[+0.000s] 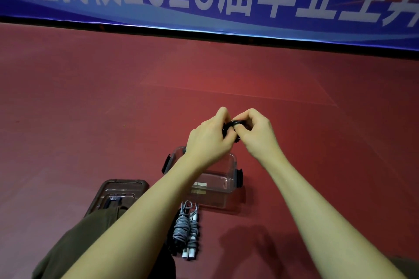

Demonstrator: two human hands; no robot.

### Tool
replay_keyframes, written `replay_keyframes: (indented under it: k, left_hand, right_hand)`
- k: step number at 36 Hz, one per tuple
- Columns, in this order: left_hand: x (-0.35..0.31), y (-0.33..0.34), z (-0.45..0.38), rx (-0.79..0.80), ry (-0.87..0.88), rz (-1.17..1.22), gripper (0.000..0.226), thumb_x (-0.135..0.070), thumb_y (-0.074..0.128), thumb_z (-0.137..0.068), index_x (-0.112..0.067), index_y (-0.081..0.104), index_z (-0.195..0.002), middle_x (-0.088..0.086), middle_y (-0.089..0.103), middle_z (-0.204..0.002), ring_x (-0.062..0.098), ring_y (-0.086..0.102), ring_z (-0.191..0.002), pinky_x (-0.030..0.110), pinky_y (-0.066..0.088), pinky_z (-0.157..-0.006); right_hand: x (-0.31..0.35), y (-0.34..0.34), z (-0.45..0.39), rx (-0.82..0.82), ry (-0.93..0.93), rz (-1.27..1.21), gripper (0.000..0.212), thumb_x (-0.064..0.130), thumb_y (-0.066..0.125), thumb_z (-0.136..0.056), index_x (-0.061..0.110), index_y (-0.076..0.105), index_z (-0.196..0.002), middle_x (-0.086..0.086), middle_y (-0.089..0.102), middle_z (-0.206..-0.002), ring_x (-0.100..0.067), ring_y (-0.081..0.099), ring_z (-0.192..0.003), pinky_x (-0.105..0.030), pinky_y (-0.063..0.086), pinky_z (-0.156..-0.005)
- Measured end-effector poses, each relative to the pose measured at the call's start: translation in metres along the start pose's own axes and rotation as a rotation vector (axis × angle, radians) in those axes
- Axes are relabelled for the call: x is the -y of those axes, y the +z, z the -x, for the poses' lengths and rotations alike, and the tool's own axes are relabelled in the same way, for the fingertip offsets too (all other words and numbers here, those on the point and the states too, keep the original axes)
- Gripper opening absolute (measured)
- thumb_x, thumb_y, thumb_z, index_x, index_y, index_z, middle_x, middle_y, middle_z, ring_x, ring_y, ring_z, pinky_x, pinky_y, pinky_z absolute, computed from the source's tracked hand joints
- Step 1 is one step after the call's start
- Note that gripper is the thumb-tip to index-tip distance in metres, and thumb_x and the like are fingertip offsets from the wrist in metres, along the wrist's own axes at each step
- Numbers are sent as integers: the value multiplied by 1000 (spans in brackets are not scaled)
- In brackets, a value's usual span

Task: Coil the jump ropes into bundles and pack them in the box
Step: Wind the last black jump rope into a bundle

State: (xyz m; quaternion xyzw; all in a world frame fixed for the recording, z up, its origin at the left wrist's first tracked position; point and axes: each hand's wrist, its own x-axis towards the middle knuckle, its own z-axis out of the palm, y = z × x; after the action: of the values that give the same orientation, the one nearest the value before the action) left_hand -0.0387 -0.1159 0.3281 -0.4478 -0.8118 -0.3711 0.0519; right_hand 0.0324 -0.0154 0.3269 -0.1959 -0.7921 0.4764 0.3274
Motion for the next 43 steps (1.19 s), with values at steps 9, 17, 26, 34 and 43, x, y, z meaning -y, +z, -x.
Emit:
replay_keyframes:
  k: [9,17,26,34,43]
  left_hand:
    - [9,-5,-3,29,-23,114,10,-22,48,-89,-24,38,-88,-2,65,-67,25,60,-62,44,50,-63]
    - [7,-6,0,30,-20,127,8,-23,48,-90,-22,41,-91,-1,64,-70,27,59,-65,45,51,-64]
    - [1,-6,6,138,-75,281,14,-33,48,-88,-25,36,-87,2,66,-72,31,61,-64,52,53,-62]
    - [3,-8,6,190,-52,306,30,-47,53,-90,-22,36,-93,0,66,-78,24,64,-69,50,53,-66]
    - [10,-12,3,198,-45,223,29,-47,52,-91,-23,36,-94,-2,65,-78,23,63,-69,46,52,-65]
  right_hand:
    - [-1,-15,-3,222,88,-436,27,10,52,-68,5,66,-91,-6,65,-80,-14,59,-76,-21,47,-72]
    - [-5,-14,-1,266,155,-573,17,-7,51,-84,3,62,-95,-9,63,-86,-15,58,-78,-26,45,-75]
    - [-6,-7,3,57,34,-241,21,-2,51,-90,14,63,-85,-6,62,-87,-11,58,-68,-19,47,-62]
    - [-9,-8,0,21,42,-242,15,8,58,-91,18,67,-83,-5,65,-85,-15,59,-74,-26,48,-64]
    - [-7,-12,-1,175,121,-427,19,-4,52,-89,7,67,-91,-13,62,-92,-19,58,-77,-24,47,-66]
